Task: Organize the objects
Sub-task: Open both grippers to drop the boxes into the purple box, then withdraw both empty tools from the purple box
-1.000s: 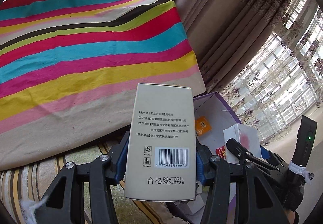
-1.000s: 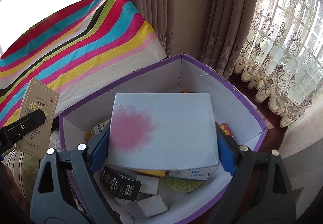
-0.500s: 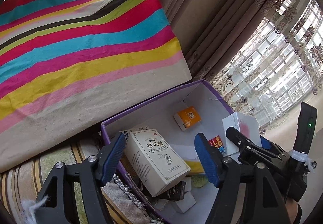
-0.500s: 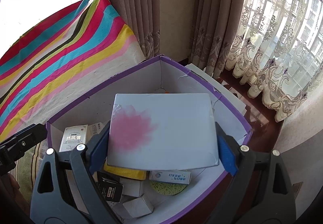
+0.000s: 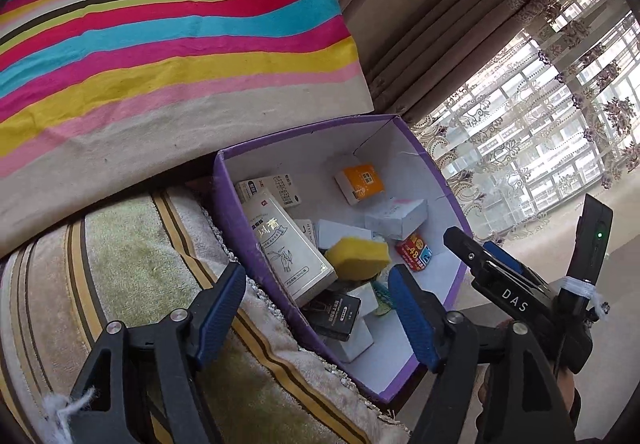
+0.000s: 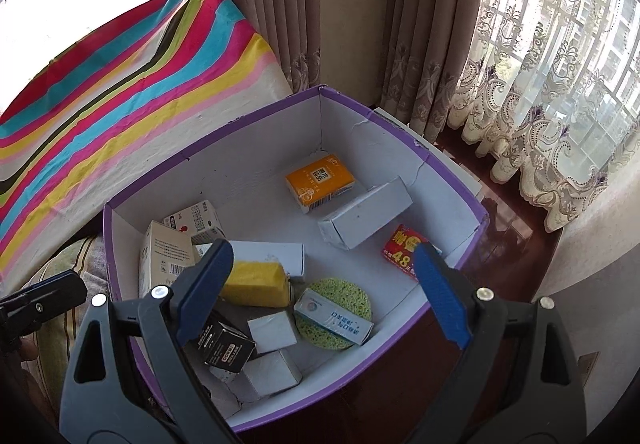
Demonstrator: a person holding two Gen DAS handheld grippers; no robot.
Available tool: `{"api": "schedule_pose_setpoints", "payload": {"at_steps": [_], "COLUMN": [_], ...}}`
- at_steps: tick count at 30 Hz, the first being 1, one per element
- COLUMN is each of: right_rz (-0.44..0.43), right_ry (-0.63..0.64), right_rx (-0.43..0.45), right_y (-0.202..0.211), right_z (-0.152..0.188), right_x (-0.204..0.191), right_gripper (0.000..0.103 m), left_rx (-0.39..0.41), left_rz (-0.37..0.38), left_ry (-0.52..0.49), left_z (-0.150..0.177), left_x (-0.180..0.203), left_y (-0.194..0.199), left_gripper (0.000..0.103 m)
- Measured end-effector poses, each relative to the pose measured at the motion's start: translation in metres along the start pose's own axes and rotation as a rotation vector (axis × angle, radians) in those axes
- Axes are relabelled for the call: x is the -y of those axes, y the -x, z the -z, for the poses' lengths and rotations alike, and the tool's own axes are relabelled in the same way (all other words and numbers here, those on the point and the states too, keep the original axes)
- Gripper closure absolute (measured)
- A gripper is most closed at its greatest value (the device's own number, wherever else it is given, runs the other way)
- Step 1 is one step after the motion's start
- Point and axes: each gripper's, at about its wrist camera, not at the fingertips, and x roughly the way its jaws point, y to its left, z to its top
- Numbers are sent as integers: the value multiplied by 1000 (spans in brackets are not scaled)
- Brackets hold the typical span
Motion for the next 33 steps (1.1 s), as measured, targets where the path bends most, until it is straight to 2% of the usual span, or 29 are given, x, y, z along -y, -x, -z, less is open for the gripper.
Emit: {"api": "schedule_pose_setpoints", "payload": {"at_steps": [5, 11, 17, 22, 33], "right_rz": [-16, -16, -10, -13, -16], "right_ry": [15, 30, 30, 41, 40], "right_rx": [-23, -27, -33, -38, -47], "right_y": [6, 19, 23, 22, 19], "right_z": [14, 27, 34, 36, 38], "right_x": [-2, 0, 2, 1, 1], "right_gripper": [10, 10, 10, 10, 10], "left_rx": [16, 24, 20, 61, 49], "left_rz": [-35, -77, -17, -9, -19], "left_ry": [-19, -64, -45, -38, -61], "left_z": [16, 34, 32, 33, 26], "left_x": [-1, 7, 5, 4, 5], "left_y": [18, 26, 22, 22, 13], "left_gripper": [28, 16, 0, 0, 0]}}
